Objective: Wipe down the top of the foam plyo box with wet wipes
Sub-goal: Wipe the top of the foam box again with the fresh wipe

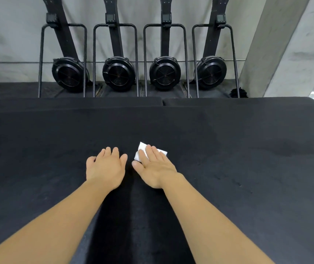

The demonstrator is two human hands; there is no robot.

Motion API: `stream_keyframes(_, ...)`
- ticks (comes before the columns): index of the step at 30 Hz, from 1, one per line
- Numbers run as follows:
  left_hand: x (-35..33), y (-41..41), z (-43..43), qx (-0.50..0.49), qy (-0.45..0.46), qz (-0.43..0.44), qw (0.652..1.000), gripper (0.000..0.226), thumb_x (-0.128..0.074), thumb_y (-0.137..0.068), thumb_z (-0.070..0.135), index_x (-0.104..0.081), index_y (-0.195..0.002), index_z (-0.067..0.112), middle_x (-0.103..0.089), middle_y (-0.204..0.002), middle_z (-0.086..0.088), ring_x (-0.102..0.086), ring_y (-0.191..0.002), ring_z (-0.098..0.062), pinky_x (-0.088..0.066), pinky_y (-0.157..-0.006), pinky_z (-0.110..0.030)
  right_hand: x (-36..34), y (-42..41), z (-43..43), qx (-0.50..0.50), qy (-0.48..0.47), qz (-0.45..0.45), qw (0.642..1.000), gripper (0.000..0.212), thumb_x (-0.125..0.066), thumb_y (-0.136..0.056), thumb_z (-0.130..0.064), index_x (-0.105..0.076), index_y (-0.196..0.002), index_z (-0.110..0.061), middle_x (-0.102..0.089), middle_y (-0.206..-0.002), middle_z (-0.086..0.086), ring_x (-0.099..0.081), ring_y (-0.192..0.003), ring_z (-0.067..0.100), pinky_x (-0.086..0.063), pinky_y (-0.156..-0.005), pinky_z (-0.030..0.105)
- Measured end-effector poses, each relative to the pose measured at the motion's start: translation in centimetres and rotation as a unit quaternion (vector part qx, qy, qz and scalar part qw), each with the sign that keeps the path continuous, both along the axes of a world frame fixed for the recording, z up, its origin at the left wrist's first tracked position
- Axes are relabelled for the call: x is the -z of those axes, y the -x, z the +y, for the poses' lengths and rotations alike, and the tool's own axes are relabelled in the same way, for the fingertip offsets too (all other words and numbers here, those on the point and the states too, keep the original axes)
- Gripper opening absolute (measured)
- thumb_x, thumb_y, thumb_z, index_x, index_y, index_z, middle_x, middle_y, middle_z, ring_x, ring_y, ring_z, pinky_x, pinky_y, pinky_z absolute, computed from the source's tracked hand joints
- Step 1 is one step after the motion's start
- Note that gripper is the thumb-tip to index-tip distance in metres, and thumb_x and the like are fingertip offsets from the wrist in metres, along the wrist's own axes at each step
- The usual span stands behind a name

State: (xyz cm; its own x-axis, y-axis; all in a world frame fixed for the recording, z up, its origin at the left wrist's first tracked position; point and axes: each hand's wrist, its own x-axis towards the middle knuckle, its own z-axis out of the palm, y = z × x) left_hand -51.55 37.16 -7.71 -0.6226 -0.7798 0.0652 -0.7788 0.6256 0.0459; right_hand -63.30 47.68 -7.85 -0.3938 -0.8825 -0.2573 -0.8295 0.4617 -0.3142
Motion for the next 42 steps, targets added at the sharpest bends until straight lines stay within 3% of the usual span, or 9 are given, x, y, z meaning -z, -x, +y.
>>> stream_keyframes(3, 1.0, -0.3, 1.2, -0.003, 0.039, -0.023, 0.999, 0.031, -0.018, -0.102, 0.039, -0.044, -0.105, 0.023, -0.043, -0.104, 0.011, -0.044, -0.114, -0.011, -0.029, -0.089, -0.032, 0.1, 2.6, 1.5, 0.037, 0.026, -0.007, 0.999, 0.061, -0.013, -0.105, -0.049, -0.002, -0.159, -0.023, 0.013, -0.166, 0.001, 0.015, -0.152, 0.017, 0.005, -0.123, 0.035)
stream_keyframes(6, 1.8, -0.3, 1.5, -0.011, 0.062, -0.045, 0.997, 0.044, -0.011, -0.102, 0.040, -0.038, -0.130, 0.020, -0.043, -0.127, 0.009, -0.037, -0.125, -0.012, -0.027, -0.099, -0.036, 0.3, 5.8, 3.6, 0.083, 0.030, -0.001, 0.996, 0.056, -0.017, -0.104, -0.048, -0.020, -0.153, -0.021, -0.006, -0.163, 0.003, -0.003, -0.150, 0.021, -0.008, -0.122, 0.038)
stream_keyframes(9, 1.9, 0.0, 1.6, -0.009, 0.072, -0.080, 0.994, 0.049, -0.009, -0.102, 0.039, -0.033, -0.139, 0.017, -0.039, -0.143, 0.002, -0.032, -0.134, -0.016, -0.022, -0.108, -0.042, 0.4, 9.1, 5.9, 0.129, 0.025, 0.038, 0.991, 0.046, -0.020, -0.103, -0.044, -0.033, -0.139, -0.018, -0.026, -0.147, 0.006, -0.023, -0.135, 0.022, -0.021, -0.115, 0.040)
stream_keyframes(14, 1.8, 0.0, 1.6, -0.002, 0.083, -0.115, 0.990, 0.056, -0.007, -0.103, 0.039, -0.019, -0.150, 0.013, -0.031, -0.152, -0.002, -0.025, -0.141, -0.020, -0.014, -0.115, -0.048, 0.3, 11.1, 7.0, 0.180, -0.039, 0.054, 0.981, 0.059, -0.016, -0.104, -0.044, -0.014, -0.156, -0.015, 0.000, -0.164, 0.011, 0.001, -0.151, 0.025, -0.005, -0.122, 0.041)
stream_keyframes(17, 1.8, 0.1, 1.6, 0.001, 0.087, -0.126, 0.988, 0.057, -0.006, -0.103, 0.039, -0.015, -0.152, 0.011, -0.029, -0.154, -0.003, -0.023, -0.143, -0.021, -0.011, -0.116, -0.049, 0.2, 9.1, 5.8, 0.221, -0.015, 0.036, 0.974, 0.068, -0.015, -0.102, -0.054, -0.015, -0.156, -0.012, -0.006, -0.164, 0.012, -0.001, -0.151, 0.026, -0.005, -0.122, 0.042)
stream_keyframes(25, 1.5, 0.1, 1.7, 0.000, 0.068, -0.112, 0.991, 0.056, -0.008, -0.103, 0.039, -0.018, -0.151, 0.012, -0.027, -0.155, -0.003, -0.021, -0.144, -0.021, -0.010, -0.116, -0.050, 0.2, -0.6, 2.4, 0.118, 0.006, 0.009, 0.993, 0.072, -0.010, -0.102, -0.057, -0.008, -0.158, -0.011, 0.002, -0.165, 0.010, 0.005, -0.152, 0.025, -0.003, -0.123, 0.043)
stream_keyframes(31, 1.4, -0.6, 1.6, 0.020, 0.047, -0.103, 0.993, 0.060, -0.040, -0.094, 0.030, -0.018, -0.148, 0.014, -0.024, -0.154, -0.003, -0.019, -0.144, -0.018, -0.012, -0.114, -0.050, -1.0, -4.4, 0.8, 0.051, 0.018, -0.099, 0.994, 0.064, -0.007, -0.103, -0.051, 0.000, -0.160, -0.020, 0.016, -0.165, 0.004, 0.019, -0.151, 0.016, 0.009, -0.123, 0.037)
stream_keyframes(36, 1.3, -0.7, 1.6, 0.027, 0.057, -0.087, 0.994, 0.049, -0.014, -0.102, 0.035, -0.026, -0.144, 0.015, -0.032, -0.149, -0.002, -0.025, -0.140, -0.020, -0.012, -0.115, -0.051, -0.6, -1.7, 3.7, 0.036, 0.023, -0.043, 0.998, 0.057, -0.009, -0.104, -0.050, -0.012, -0.157, -0.029, 0.005, -0.166, -0.001, 0.009, -0.152, 0.015, 0.000, -0.123, 0.036)
stream_keyframes(42, 1.5, -0.6, 1.3, 0.020, 0.049, -0.093, 0.994, 0.053, -0.010, -0.102, 0.038, -0.022, -0.148, 0.014, -0.029, -0.153, -0.003, -0.023, -0.142, -0.021, -0.010, -0.116, -0.052, -0.4, 4.8, 8.2, 0.134, 0.005, -0.013, 0.991, 0.051, -0.015, -0.104, -0.046, -0.027, -0.148, -0.023, -0.019, -0.156, 0.009, -0.017, -0.145, 0.024, -0.016, -0.119, 0.043)
